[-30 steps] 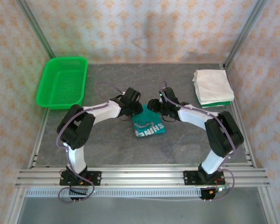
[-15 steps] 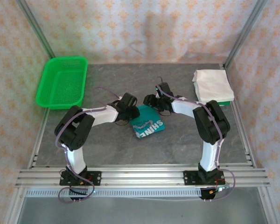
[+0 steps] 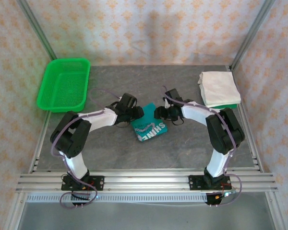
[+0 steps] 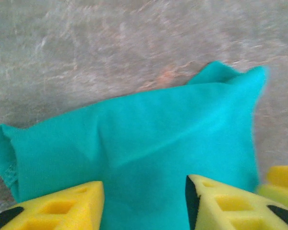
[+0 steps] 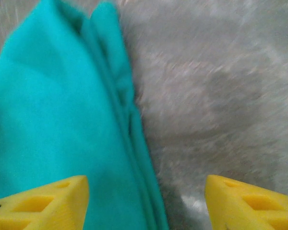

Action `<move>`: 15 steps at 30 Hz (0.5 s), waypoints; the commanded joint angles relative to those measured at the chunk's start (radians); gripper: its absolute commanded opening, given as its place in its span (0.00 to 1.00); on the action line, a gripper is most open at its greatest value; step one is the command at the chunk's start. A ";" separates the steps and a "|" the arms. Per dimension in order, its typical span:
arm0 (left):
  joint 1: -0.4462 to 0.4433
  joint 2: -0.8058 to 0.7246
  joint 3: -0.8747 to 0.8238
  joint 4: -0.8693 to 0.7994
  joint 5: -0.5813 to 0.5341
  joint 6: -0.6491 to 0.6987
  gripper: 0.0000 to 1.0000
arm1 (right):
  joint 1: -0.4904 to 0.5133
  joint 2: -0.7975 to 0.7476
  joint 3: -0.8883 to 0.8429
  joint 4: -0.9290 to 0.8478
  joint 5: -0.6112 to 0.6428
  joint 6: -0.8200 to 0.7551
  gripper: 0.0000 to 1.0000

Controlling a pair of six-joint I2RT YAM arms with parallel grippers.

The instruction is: Fold and stack the t-shirts

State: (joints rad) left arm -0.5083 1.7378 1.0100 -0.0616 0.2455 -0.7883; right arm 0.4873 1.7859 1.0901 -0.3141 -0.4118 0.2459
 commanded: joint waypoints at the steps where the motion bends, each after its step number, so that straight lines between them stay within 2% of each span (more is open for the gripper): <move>1: 0.009 -0.146 -0.025 0.008 -0.027 -0.012 0.52 | 0.037 -0.003 0.024 -0.077 0.047 -0.052 0.64; 4: 0.009 -0.254 -0.051 -0.057 -0.102 -0.028 0.56 | 0.053 0.016 0.041 -0.077 0.050 -0.045 0.62; 7: 0.008 -0.313 -0.072 -0.211 -0.195 -0.094 0.62 | 0.059 0.033 0.054 -0.073 0.043 -0.032 0.59; 9: -0.004 -0.328 -0.100 -0.277 -0.233 -0.145 0.69 | 0.061 0.042 0.060 -0.065 0.034 -0.021 0.56; 12: -0.025 -0.337 -0.156 -0.256 -0.250 -0.209 0.72 | 0.065 0.053 0.068 -0.053 0.015 -0.010 0.53; 15: -0.039 -0.295 -0.169 -0.200 -0.211 -0.245 0.73 | 0.069 0.063 0.073 -0.040 -0.004 -0.001 0.51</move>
State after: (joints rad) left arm -0.5320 1.4109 0.8528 -0.2398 0.0643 -0.9592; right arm 0.5472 1.8320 1.1316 -0.3592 -0.4057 0.2306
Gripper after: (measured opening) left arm 0.729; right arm 0.515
